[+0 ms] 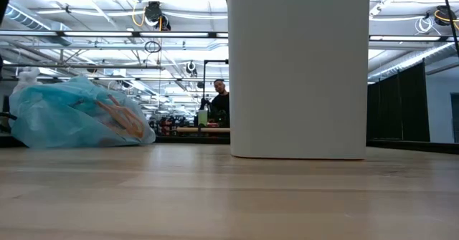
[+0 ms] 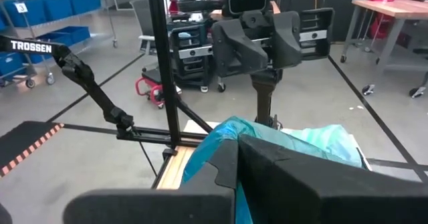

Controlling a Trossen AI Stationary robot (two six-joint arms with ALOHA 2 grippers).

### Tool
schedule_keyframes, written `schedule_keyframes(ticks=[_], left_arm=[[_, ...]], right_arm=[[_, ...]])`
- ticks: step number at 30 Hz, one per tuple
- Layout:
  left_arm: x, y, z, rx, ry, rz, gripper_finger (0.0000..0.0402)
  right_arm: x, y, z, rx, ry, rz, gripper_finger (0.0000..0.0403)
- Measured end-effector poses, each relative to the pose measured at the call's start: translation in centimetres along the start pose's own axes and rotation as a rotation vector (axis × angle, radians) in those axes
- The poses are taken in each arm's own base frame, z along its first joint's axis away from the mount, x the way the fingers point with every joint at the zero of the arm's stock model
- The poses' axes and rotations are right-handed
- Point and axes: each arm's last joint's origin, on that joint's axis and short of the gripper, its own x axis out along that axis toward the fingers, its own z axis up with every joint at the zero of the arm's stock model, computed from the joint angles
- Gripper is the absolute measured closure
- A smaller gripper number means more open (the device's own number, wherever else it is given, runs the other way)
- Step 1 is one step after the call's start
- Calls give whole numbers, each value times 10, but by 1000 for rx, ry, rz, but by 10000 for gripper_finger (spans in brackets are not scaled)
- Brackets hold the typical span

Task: Place trash/remove bag and relplace
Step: Insert the new blue trash bag into the white trash bin

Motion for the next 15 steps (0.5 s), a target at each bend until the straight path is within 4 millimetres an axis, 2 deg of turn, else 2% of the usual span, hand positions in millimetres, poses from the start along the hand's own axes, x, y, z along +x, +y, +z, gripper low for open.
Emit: schedule_keyframes(ticks=[6, 11, 15], left_arm=[[6, -5, -7, -39, 6, -20, 284], [9, -4, -10, -152, 21, -38, 283], [9, -5, -15, -58, 62, -82, 272]], right_arm=[[5, 0, -2, -14, 21, -27, 403], [10, -3, -4, -20, 48, -69, 403], [16, -7, -6, -17, 76, -91, 403]])
